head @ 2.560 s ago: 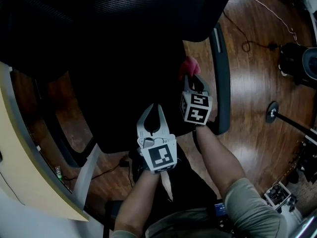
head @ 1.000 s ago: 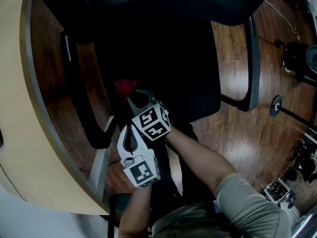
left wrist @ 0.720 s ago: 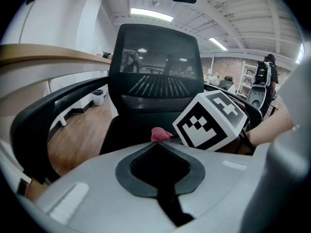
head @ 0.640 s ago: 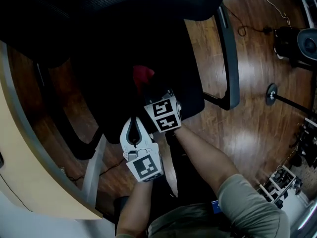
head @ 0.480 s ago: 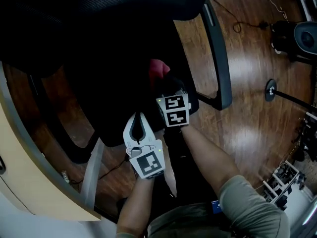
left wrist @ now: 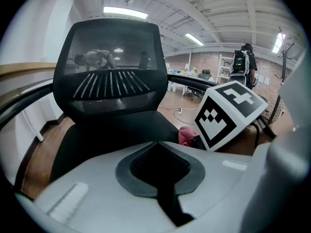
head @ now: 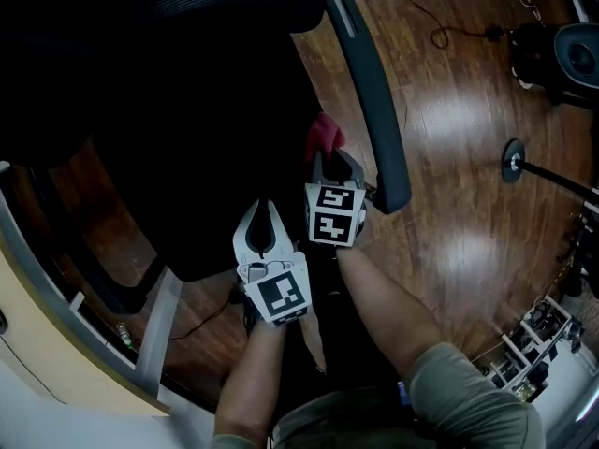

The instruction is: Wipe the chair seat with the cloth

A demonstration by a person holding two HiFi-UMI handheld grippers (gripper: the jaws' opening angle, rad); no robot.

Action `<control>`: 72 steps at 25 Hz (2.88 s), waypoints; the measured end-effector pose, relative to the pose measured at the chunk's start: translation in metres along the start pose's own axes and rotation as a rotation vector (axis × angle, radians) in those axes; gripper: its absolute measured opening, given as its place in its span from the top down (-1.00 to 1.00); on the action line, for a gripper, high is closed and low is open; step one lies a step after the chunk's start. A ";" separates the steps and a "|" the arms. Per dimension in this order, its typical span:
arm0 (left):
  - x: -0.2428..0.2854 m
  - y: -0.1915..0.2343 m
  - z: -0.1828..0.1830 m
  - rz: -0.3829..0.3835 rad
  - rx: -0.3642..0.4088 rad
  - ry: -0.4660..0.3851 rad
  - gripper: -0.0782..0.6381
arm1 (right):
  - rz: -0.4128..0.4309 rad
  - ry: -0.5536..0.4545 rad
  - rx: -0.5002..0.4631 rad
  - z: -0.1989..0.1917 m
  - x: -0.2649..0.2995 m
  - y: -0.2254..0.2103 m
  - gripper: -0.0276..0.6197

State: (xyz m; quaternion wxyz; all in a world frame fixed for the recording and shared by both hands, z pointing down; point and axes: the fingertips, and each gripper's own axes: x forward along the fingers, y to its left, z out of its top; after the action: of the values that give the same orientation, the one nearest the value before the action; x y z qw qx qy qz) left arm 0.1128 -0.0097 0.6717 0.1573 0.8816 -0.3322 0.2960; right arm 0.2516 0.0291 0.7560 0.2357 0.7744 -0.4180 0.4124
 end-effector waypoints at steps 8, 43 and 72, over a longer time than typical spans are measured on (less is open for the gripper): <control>0.008 -0.010 -0.015 0.038 -0.049 0.017 0.77 | 0.032 -0.030 0.030 -0.011 0.003 0.000 0.72; -0.192 0.227 -0.127 0.362 -0.243 0.063 0.77 | 0.713 0.004 -0.587 -0.128 -0.105 0.388 0.70; -0.056 -0.004 -0.050 -0.028 0.003 0.054 0.77 | 0.024 -0.002 0.025 -0.069 -0.049 0.000 0.71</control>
State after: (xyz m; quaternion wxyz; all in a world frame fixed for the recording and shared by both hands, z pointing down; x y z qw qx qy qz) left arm 0.0608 0.0448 0.6752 0.1691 0.8782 -0.3149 0.3177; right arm 0.2057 0.1000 0.7525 0.2205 0.7726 -0.4222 0.4197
